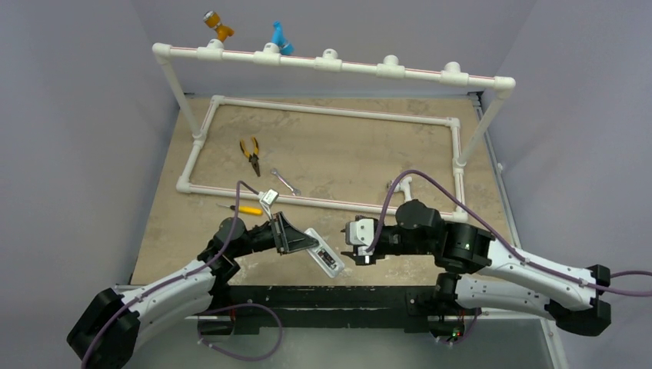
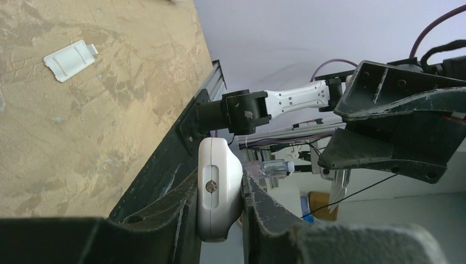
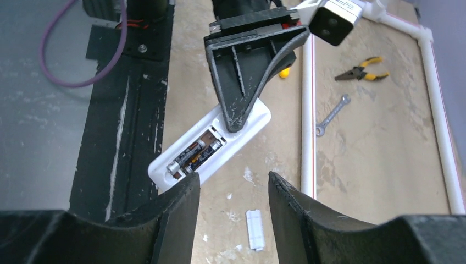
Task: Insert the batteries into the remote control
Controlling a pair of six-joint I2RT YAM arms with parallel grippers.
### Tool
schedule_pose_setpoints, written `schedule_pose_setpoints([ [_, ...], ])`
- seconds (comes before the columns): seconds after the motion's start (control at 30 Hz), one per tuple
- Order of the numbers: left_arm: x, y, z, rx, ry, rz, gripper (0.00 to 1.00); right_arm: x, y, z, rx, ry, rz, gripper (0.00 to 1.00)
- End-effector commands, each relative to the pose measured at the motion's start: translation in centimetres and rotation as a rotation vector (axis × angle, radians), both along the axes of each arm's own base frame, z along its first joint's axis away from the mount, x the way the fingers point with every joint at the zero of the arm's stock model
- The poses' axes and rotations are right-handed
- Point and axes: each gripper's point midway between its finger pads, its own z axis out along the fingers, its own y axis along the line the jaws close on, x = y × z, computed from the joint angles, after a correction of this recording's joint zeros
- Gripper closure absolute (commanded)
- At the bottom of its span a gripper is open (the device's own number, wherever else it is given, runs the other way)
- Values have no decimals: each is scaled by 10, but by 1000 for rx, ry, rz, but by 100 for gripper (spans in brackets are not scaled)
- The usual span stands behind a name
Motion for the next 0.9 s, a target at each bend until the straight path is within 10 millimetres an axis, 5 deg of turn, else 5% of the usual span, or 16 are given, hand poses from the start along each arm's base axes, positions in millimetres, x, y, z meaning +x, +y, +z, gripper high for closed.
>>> schedule_pose_setpoints([
  [0.0,-8,-1,18,-67,-53,-39,100,-19,5,-1,21,-110,318,54],
  [0.3,-8,0,19,-71,-55,-34,100,-54,10,-39,-82,-1,648,54],
  [0.47,-9,2,19,-73,-54,-28,100,-53,13,-55,-101,18,652,56],
  [0.87,-9,2,18,-69,-55,-25,100,-43,22,-56,-76,-10,607,64],
])
